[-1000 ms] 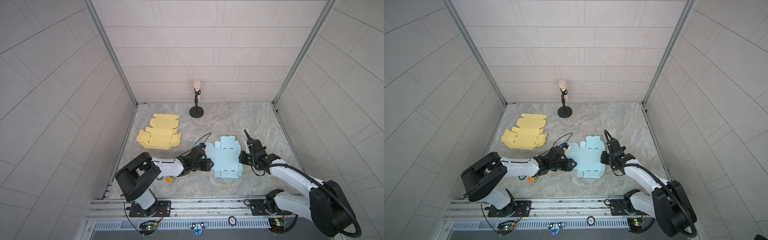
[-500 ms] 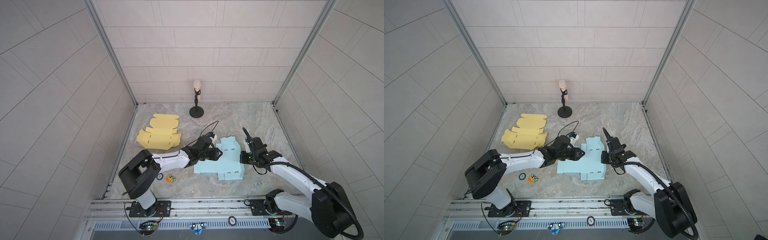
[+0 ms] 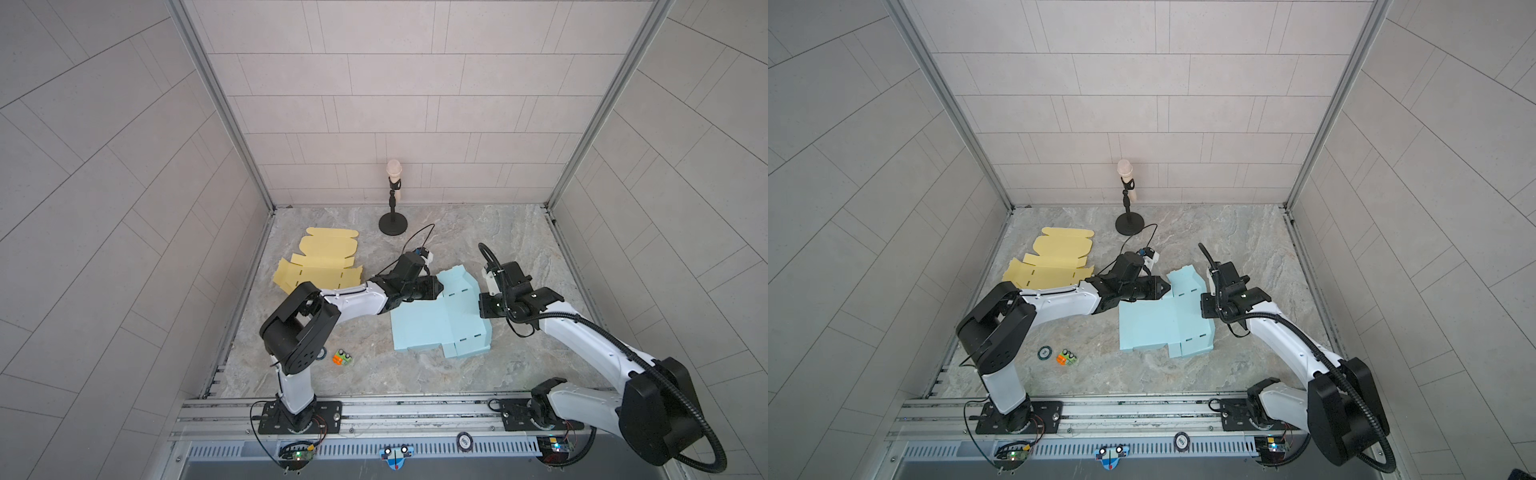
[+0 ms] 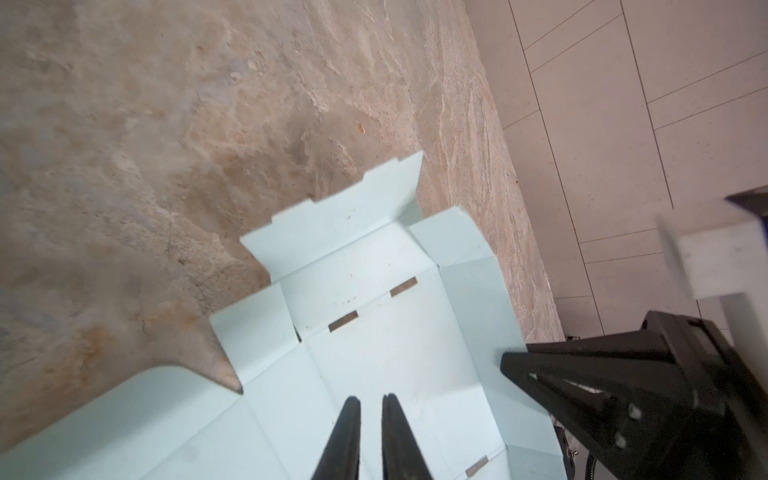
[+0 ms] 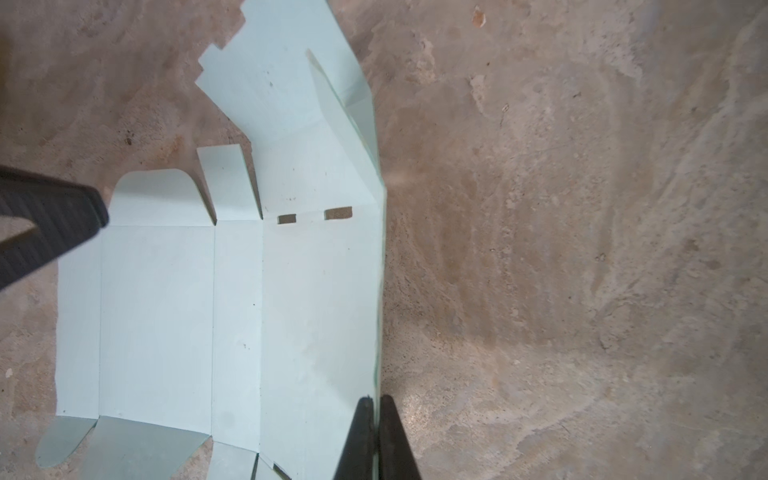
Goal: Fold the paper box
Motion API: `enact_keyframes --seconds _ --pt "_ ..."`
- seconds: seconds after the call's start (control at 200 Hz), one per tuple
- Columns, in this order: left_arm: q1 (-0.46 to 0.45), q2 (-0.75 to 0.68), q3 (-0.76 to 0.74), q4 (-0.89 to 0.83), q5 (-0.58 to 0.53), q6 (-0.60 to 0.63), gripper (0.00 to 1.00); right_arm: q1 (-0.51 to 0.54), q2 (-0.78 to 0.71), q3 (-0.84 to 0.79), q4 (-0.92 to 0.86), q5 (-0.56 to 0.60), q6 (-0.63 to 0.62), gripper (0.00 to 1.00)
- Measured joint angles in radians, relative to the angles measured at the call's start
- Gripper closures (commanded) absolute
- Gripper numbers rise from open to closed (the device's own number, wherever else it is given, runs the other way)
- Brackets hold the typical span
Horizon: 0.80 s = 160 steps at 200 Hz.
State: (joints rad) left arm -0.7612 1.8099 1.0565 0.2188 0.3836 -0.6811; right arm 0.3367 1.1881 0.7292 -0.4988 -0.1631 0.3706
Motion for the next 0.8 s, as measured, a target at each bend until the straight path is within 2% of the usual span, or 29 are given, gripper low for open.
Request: enact_keyframes --seconds 0.28,0.526,0.801 --pt "0.009 0.037 0.080 -0.022 -0.003 0.001 0.90 0.026 0.011 0.000 0.026 -0.044 -0.039 1.00" --pt "0.015 0.117 0.216 -0.081 -0.013 0.008 0.93 0.030 -0.003 -0.018 0.055 -0.068 -0.053 1.00" --pt "0.022 0.151 0.251 -0.106 -0.024 0.008 0.93 0.032 -0.047 -0.030 0.066 -0.085 -0.064 1.00"
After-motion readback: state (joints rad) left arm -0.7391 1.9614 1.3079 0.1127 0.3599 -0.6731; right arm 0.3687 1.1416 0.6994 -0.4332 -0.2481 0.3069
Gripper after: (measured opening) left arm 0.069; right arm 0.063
